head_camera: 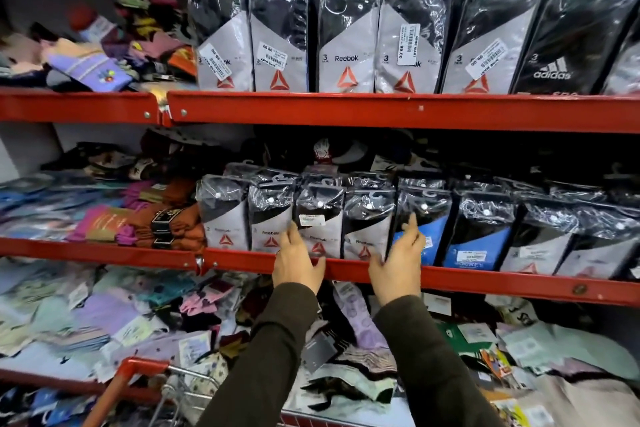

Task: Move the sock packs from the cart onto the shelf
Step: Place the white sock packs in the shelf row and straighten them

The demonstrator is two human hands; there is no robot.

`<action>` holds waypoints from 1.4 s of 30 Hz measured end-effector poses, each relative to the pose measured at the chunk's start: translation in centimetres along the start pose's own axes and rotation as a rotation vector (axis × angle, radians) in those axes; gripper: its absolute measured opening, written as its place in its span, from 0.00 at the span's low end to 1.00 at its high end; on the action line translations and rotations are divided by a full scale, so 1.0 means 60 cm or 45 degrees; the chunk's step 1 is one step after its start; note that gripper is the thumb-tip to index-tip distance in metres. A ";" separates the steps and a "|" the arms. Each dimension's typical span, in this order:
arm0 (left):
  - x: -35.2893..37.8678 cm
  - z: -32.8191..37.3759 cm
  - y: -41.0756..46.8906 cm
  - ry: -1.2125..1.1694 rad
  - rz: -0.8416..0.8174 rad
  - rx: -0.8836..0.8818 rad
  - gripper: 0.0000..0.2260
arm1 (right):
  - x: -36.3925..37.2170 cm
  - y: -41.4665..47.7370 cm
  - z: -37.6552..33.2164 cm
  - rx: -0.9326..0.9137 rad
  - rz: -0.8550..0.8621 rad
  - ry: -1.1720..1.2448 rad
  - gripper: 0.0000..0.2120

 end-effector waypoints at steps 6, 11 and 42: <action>-0.071 0.078 0.002 0.313 0.342 0.449 0.50 | -0.041 0.023 -0.094 -0.449 0.113 -0.105 0.43; -0.026 0.121 0.061 0.864 0.064 0.824 0.47 | 0.030 0.075 -0.123 -0.673 -0.290 -0.612 0.45; -0.010 0.129 0.080 0.873 -0.116 0.694 0.54 | 0.021 0.094 -0.102 -0.861 -0.379 -0.959 0.50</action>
Point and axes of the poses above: each hand's wrist, its own y-axis towards the middle knuckle, its own x-axis out of the palm, z = x × y, the point moved 8 cm from there along y, towards the middle knuckle, and after that the axes turned 1 degree about x, right-handed, at the moved point
